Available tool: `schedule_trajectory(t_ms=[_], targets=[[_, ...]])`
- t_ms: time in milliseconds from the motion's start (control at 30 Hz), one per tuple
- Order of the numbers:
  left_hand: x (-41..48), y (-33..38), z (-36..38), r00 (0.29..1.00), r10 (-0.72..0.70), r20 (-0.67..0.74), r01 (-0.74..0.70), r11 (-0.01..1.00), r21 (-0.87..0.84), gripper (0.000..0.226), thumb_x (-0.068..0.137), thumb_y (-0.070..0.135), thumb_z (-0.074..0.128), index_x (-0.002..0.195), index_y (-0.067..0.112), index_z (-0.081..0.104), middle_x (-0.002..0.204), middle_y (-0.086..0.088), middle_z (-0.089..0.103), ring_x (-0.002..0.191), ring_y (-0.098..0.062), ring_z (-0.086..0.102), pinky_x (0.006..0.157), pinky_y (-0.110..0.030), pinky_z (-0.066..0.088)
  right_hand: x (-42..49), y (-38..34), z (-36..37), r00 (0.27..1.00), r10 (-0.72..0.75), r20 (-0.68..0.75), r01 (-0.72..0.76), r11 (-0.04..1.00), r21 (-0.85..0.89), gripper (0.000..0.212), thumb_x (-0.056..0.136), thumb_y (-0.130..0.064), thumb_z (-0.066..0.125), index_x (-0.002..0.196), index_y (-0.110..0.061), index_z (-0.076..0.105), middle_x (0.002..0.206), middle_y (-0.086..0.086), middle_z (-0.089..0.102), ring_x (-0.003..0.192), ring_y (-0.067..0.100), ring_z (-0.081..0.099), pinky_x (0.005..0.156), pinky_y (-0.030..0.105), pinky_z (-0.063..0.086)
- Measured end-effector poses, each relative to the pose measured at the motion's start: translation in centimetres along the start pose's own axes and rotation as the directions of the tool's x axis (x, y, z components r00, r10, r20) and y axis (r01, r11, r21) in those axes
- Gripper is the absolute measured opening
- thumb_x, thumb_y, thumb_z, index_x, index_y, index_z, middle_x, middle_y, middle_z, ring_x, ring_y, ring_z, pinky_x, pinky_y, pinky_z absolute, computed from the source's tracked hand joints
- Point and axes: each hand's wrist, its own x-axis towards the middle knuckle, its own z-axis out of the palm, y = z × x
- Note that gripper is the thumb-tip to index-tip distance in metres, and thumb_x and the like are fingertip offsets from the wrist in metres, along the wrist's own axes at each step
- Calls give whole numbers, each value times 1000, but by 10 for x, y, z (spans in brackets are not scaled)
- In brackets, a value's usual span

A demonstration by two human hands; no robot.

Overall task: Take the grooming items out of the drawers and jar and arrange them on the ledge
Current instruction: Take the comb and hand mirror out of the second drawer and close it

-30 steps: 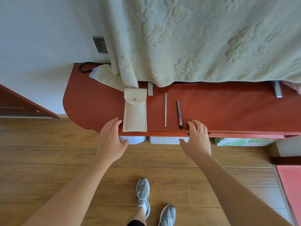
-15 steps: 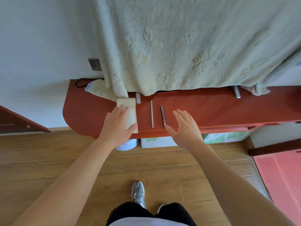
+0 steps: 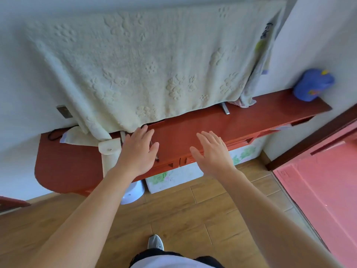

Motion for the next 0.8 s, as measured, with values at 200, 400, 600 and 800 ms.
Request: schedule_trajectory(t_ms=[200,400,600,800], targets=[[11,105,26,990,116,77,-113,993,-41,55,104,38,38,154,16,30,165,-5,18,153,-22,11,122,-48,10,-48,82,-53,992,111,-53,-111,994,13,62,99,-49,36,153,-20,28,158,-3,29,150,20,12,122,41,11],[37,200,44,957,256,136,-250,966,-62,56,104,40,38,154,16,31,164,-5,20,153,-23,12,123,-49,12,-79,157,-96,962,253,-106,-255,967,-9,60,99,-52,35,151,-23,30,156,-4,34,148,20,19,122,41,15],[91,276,68,908,390,154,-381,921,-85,55,104,40,38,153,16,34,164,-4,22,152,-20,14,122,-47,13,-78,220,-126,924,360,-131,-356,933,49,60,99,-49,39,151,-22,29,155,-5,34,147,18,20,120,42,21],[147,342,100,851,472,229,-462,881,-101,55,103,41,39,153,16,35,164,-6,22,152,-21,14,123,-46,16,-66,283,-150,879,450,-158,-442,893,83,59,97,-51,38,148,-23,33,153,-5,37,146,20,23,118,46,25]])
